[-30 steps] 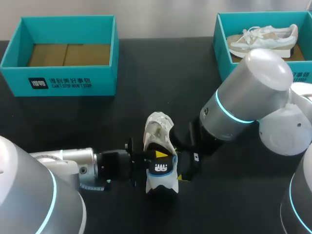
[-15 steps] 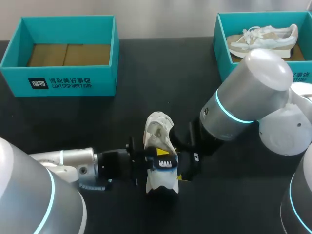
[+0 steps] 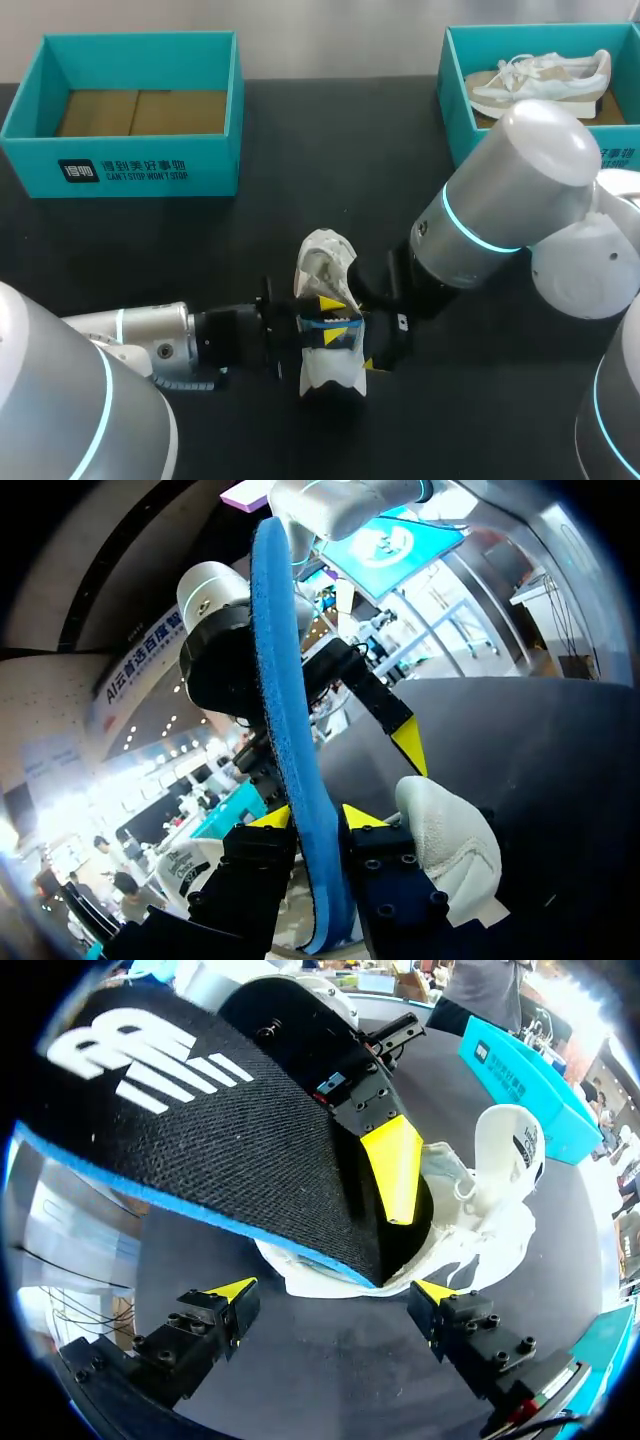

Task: Take the shoe out of the shoebox, open the shoe tongue, remove and reinsert the insole, then place the shoe into the shoebox

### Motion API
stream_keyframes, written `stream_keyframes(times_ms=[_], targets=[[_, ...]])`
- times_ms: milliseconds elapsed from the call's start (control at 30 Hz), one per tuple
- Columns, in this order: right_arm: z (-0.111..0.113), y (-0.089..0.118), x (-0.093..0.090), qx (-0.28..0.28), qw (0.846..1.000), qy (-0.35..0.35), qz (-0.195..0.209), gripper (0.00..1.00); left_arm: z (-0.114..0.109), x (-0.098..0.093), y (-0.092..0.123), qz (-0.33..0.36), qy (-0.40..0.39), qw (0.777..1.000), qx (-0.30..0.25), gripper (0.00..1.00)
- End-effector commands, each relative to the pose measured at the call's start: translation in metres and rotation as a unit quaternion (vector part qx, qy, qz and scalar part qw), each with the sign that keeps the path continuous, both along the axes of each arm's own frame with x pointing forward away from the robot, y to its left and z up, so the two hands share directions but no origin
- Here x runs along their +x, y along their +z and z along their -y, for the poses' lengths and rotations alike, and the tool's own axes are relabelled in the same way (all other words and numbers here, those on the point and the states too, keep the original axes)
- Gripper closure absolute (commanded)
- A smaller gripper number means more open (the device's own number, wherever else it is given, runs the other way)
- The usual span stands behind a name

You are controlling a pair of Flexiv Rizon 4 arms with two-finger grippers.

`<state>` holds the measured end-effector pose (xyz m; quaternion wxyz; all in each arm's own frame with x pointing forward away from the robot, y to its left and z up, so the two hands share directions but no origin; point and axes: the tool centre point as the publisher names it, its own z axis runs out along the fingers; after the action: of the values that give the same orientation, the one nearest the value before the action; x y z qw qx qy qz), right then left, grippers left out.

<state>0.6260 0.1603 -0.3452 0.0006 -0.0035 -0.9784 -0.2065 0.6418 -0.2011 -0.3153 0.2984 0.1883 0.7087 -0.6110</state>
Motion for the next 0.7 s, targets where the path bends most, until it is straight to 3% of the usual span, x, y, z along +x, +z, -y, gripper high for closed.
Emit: stream_keyframes(times_ms=[33, 167, 267, 300, 333, 700], targets=[[0.001, 0.0, -0.001, 0.0, 1.0, 0.0, 0.001, 0.0, 0.0, -0.003, 0.008, 0.003, -0.005, 1.0, 0.003, 0.72], [0.001, 0.0, -0.001, 0.0, 1.0, 0.0, 0.001, 0.0, 0.003, -0.004, 0.011, 0.006, -0.016, 1.0, 0.01, 0.71], [0.001, 0.0, -0.001, 0.0, 1.0, 0.0, 0.001, 0.0, 0.004, -0.007, 0.013, 0.017, -0.025, 0.999, 0.017, 0.76], [0.001, 0.0, -0.001, 0.0, 1.0, 0.0, 0.001, 0.0, 0.004, -0.008, 0.014, 0.023, -0.028, 0.999, 0.02, 0.93], [0.001, 0.0, -0.001, 0.0, 1.0, 0.0, 0.001, 0.0, 0.003, -0.009, 0.014, 0.03, -0.031, 0.999, 0.024, 1.0], [0.001, 0.0, -0.001, 0.0, 1.0, 0.0, 0.001, 0.0, 0.002, -0.014, 0.003, 0.082, -0.066, 0.994, 0.034, 1.0]])
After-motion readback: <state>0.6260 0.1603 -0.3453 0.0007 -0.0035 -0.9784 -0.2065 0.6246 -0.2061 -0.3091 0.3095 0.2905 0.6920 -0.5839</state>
